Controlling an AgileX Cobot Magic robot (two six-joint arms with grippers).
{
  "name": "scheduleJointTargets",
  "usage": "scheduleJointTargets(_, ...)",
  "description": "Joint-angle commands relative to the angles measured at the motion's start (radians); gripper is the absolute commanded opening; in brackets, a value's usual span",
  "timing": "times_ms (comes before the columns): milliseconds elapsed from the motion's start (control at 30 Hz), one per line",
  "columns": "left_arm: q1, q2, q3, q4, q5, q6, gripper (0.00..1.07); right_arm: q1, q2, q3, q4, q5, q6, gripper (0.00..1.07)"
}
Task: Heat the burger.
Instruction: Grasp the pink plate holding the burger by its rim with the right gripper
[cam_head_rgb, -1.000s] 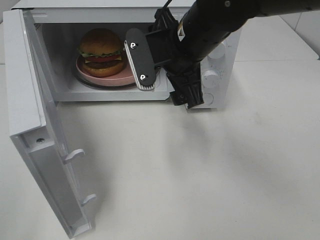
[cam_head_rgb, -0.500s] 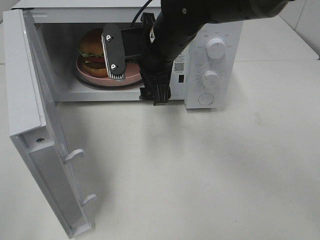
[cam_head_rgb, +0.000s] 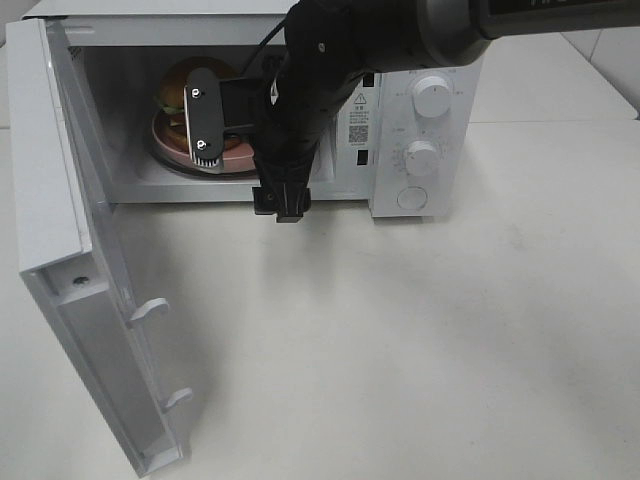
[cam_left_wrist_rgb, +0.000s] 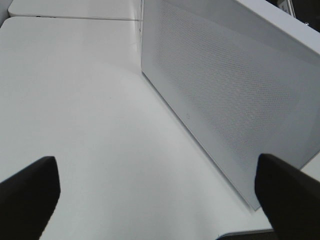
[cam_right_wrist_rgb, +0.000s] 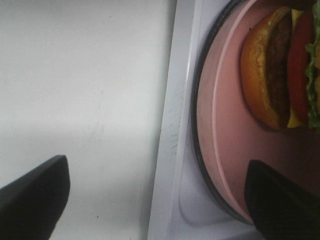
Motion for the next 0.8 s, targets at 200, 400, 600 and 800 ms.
scheduleJointTargets(200, 0.002, -0.017, 0.001, -0.007, -0.013, 0.0, 0.98, -0.012, 0.069, -0.091, 0.08, 0.02, -0.073, 0.9)
scheduleJointTargets(400, 0.002, -0.017, 0.001, -0.007, -0.013, 0.0, 0.98, -0.025, 0.107, -0.122, 0.077, 0.017, -0.072, 0.89)
scheduleJointTargets(600, 0.002, -0.017, 0.001, -0.007, -0.013, 0.0, 0.98, -0.048, 0.126, -0.124, 0.076, 0.009, -0.093, 0.88)
scheduleJointTargets(800, 0.002, -0.017, 0.001, -0.007, -0.013, 0.0, 0.98, -0.049, 0.172, -0.197, 0.075, 0.023, -0.088, 0.88)
